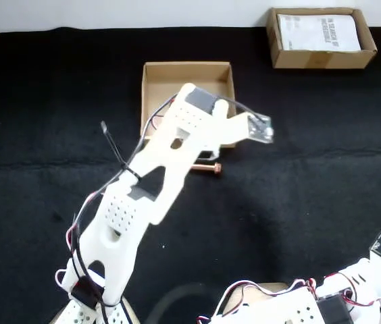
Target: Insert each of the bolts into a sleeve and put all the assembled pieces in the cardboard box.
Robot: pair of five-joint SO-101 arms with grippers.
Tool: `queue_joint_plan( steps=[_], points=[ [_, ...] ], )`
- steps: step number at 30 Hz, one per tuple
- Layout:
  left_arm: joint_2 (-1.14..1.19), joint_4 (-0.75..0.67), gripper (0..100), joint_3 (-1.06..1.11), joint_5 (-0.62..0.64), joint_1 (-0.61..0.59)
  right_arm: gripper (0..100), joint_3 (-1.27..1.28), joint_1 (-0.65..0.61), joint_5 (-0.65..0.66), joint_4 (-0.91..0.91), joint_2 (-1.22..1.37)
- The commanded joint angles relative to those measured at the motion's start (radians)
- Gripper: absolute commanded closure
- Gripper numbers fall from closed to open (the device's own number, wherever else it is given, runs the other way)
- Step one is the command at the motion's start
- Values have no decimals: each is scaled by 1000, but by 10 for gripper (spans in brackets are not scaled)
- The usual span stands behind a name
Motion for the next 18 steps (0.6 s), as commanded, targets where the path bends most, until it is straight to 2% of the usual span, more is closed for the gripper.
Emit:
queue_joint_plan(
  steps=[1, 13, 18],
  points=[
    [35, -40, 923, -16, -8, -24, 991, 7, -19, 14, -19, -5],
    [39, -55, 923, -16, -6, 31, 991, 8, -27, 14, -19, -5],
    [-2, 37, 920, -96, -8, 47, 991, 8, -30, 15, -19, -5]
  ],
)
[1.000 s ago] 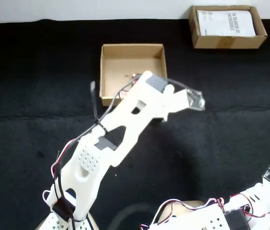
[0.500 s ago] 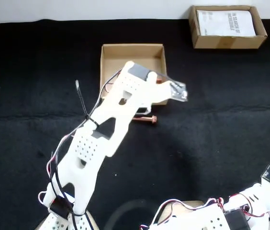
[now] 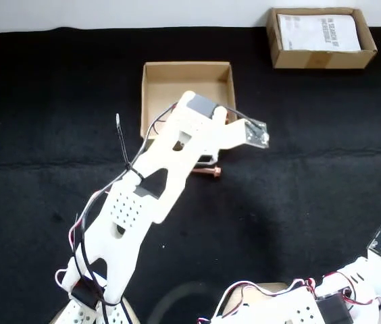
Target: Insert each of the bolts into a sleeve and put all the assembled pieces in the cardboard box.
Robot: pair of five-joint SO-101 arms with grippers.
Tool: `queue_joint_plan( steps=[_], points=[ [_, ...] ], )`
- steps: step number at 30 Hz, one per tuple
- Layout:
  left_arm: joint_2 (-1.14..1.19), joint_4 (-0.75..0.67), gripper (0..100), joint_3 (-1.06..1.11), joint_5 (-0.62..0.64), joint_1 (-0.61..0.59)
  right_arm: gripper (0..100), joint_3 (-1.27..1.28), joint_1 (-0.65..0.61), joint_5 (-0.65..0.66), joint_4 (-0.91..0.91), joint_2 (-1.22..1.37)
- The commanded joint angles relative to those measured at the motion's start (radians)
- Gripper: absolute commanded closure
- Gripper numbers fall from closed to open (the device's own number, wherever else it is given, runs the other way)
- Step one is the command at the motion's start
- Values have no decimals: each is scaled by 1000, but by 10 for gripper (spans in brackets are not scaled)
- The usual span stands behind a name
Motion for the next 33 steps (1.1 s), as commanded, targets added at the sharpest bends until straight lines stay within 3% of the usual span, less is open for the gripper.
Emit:
queue_joint_plan(
  steps=[1, 7, 16, 33],
  points=[
    [-59, 74, 919, -93, -8, 25, 991, 2, -19, 15, -19, -5],
    [-56, 95, 918, -120, -43, 41, 991, 22, -39, 18, -19, -5],
    [-56, 87, 841, -122, -11, 53, 991, 35, -56, 54, -21, -7],
    [90, -48, 847, -125, -6, 97, 991, 45, -59, 58, -56, -7]
  ],
)
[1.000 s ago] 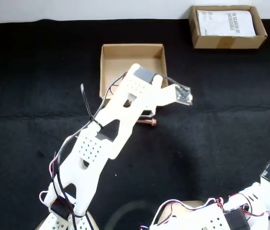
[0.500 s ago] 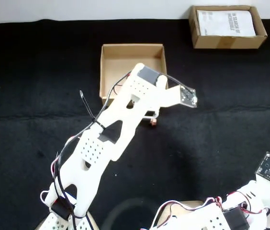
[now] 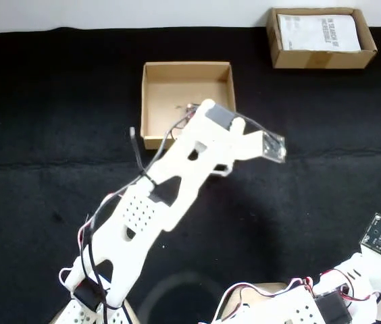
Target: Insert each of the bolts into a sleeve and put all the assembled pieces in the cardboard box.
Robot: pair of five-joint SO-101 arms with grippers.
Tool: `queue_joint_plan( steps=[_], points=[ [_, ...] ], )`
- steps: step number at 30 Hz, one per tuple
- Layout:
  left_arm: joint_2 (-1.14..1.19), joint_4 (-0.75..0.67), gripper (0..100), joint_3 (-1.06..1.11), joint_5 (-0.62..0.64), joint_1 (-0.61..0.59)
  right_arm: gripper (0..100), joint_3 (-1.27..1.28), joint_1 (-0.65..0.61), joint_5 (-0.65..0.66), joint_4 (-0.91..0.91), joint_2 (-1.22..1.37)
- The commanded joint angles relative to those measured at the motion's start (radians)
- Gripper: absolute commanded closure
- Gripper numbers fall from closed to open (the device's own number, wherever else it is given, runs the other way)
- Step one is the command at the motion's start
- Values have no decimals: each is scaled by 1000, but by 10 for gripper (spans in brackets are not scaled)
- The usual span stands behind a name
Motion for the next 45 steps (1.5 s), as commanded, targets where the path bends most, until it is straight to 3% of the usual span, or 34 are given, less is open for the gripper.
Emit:
queue_joint_plan(
  steps=[1, 3, 5, 10, 16, 22, 24, 28, 33, 36, 40, 45],
  points=[
    [18, -55, 848, -33, 9, 5, 991, 25, -10, 21, -33, -7],
    [50, -95, 887, -33, 9, 4, 991, 25, -10, 38, -33, -7],
    [67, -120, 995, -35, 9, 2, 991, 25, -8, 41, -33, -7],
    [45, -112, 991, -35, 18, -10, 991, 25, -10, 41, -67, -7],
    [-122, -52, 992, -93, 238, -50, 991, 27, -136, 107, -62, 4],
    [-344, 150, 991, -272, 422, -53, 991, 27, -357, 103, -56, 2],
    [-415, 152, 991, -305, 434, -62, 991, 24, -455, 28, -38, 4],
    [-549, 150, 992, -332, 494, -65, 991, -5, -639, -256, -30, -5],
    [-687, 150, 992, -426, 921, -65, 991, -74, -888, -446, -33, -5],
    [-754, 153, 992, -490, 1066, -68, 991, -110, -1020, -525, -33, -5],
    [-862, 157, 992, -550, 1143, -67, 991, -156, -1156, -597, -28, -5],
    [-1043, 158, 992, -495, 1152, -47, 991, -185, -1317, -683, -31, -5]
  ],
)
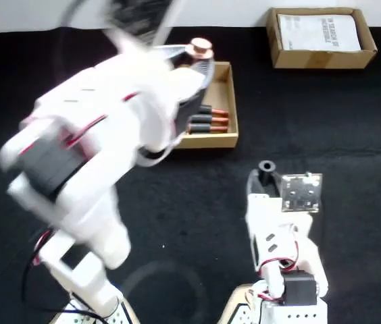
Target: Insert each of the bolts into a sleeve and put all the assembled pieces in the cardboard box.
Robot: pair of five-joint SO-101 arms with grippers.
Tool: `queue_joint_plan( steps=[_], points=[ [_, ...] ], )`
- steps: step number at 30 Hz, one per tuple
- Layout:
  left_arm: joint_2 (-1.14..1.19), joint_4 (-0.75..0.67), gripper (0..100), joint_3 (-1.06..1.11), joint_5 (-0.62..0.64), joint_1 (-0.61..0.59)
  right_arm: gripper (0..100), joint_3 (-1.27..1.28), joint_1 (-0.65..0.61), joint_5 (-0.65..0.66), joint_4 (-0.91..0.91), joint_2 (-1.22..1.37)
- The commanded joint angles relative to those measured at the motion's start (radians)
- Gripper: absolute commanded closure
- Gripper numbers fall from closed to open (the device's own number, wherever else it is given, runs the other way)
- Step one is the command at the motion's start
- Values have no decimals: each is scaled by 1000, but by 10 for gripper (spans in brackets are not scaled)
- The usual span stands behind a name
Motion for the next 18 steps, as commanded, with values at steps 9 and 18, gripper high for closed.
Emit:
queue_joint_plan(
  steps=[9, 18],
  points=[
    [-634, -6, 992, 783, 6, 12, 991, -116, -240, -52, -1, -7],
    [-1007, -502, 992, 1590, 9, 5, 991, -130, -332, -52, 1, -7]
  ],
)
